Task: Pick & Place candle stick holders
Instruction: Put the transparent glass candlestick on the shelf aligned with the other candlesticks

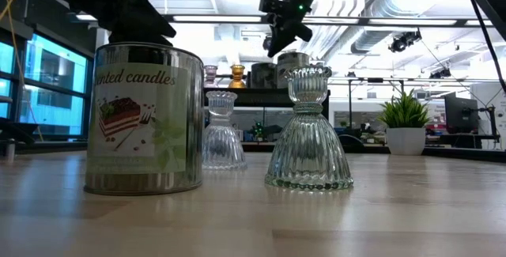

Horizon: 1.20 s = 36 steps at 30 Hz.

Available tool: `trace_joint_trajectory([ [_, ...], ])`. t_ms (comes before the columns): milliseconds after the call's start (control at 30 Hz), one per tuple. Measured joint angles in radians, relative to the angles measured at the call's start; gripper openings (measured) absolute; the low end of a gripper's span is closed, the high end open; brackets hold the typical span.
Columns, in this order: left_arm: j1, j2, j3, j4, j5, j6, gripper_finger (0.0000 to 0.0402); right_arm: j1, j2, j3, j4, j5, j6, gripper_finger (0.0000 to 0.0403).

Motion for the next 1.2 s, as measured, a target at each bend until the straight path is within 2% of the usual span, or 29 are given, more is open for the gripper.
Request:
trace_joint_trajectory([
  [233, 0.000, 0.000, 0.000, 0.000, 0.000, 0.000, 0.0166, 0.009, -0.002, 0.000, -0.006, 0.000, 0.048, 0.0002],
  [333, 0.000, 0.000, 0.000, 0.000, 0.000, 0.000, 0.0166, 0.013, -0.017, -0.002, -0.016, -0.002, 0.074, 0.0018],
  [567, 0.000, 0.000, 0.000, -0.013, -0.001, 0.001, 0.0166, 0.025, -0.105, -0.002, -0.071, -0.012, 0.196, 0.0117],
  [667, 0.000, 0.000, 0.000, -0.038, -0.001, 0.000, 0.0166, 0.041, -0.151, -0.002, -0.155, -0.016, 0.249, 0.0163],
  [767, 0.000, 0.000, 0.000, -0.051, -0.005, -0.010, 0.0166, 0.060, -0.190, -0.002, -0.262, -0.017, 0.295, 0.0189],
  [1100, 0.000, 0.000, 0.000, -0.057, -0.026, -0.012, 0.0166, 0.129, -0.226, -0.002, -0.504, -0.049, 0.479, 0.0199],
  [1200, 0.000, 0.002, 0.000, -0.060, -0.027, -0.009, 0.0166, 0.146, -0.245, -0.054, -0.542, -0.049, 0.553, 0.0199],
])
